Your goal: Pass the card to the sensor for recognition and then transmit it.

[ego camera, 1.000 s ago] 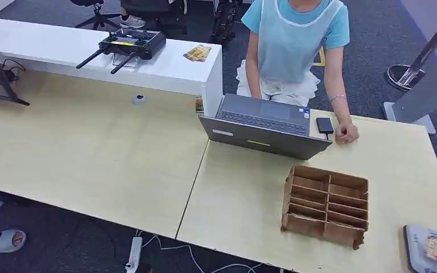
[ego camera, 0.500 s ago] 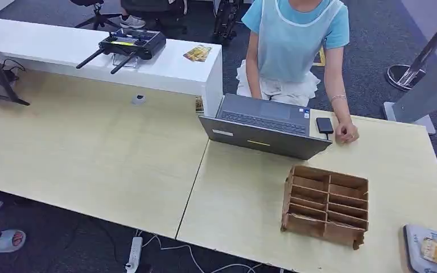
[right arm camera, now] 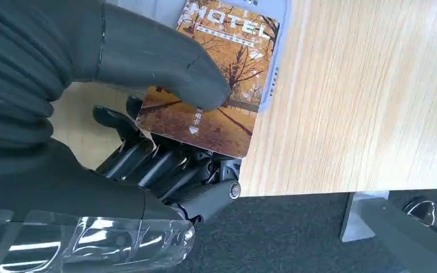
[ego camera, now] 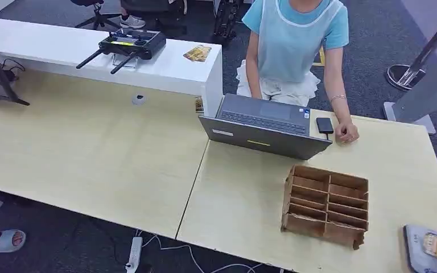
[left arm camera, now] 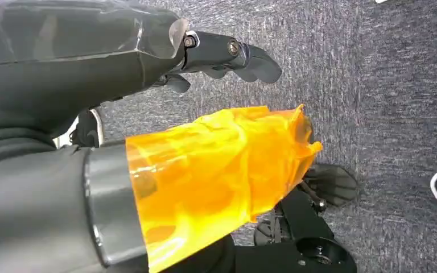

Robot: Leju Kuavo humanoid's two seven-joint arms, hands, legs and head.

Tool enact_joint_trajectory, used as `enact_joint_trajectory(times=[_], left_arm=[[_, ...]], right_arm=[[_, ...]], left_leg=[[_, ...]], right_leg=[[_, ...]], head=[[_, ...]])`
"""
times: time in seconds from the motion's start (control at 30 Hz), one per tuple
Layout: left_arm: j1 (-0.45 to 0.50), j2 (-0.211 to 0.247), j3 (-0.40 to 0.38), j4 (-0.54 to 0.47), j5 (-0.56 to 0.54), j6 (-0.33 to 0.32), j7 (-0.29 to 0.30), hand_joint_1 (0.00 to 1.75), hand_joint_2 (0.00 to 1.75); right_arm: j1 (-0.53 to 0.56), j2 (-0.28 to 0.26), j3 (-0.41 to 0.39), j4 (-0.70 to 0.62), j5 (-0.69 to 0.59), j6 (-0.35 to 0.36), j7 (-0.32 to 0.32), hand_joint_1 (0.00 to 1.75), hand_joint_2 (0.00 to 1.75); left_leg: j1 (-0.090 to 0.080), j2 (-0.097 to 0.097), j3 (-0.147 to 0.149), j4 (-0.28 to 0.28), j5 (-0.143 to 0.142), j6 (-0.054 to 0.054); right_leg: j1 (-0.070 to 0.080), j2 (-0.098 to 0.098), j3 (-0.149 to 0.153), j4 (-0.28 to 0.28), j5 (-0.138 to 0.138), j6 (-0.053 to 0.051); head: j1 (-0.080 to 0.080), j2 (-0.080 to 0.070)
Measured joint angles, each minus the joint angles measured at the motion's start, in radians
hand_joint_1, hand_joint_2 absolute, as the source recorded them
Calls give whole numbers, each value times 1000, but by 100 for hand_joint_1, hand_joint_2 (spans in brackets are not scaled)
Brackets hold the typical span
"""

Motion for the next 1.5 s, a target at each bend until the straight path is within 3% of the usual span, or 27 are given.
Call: enact_joint_trajectory(times=[1.1, 1.37, 1.5], left_arm=[[-1, 3, 0, 0, 5, 0, -3, 0, 0], [-4, -1, 0, 0, 9, 3, -4, 0, 0], [-5, -7, 3, 0, 14, 7, -4, 0, 0]], right_arm=[[-59, -8, -6, 25, 87, -16, -10, 175, 175], [-117, 21, 19, -119, 159, -38, -1, 175, 175], [-155, 51, 74, -235, 221, -56, -6, 175, 175]], left_leg=[[0, 0, -1, 0, 0, 0], [0, 0, 0, 0, 1, 0], [0, 1, 0, 0, 1, -1]], right_leg=[[0, 0, 0, 0, 0, 0], [0, 0, 1, 1, 0, 0], [0, 1, 0, 2, 1, -1]], head=[[0, 0], [0, 0], [0, 0]])
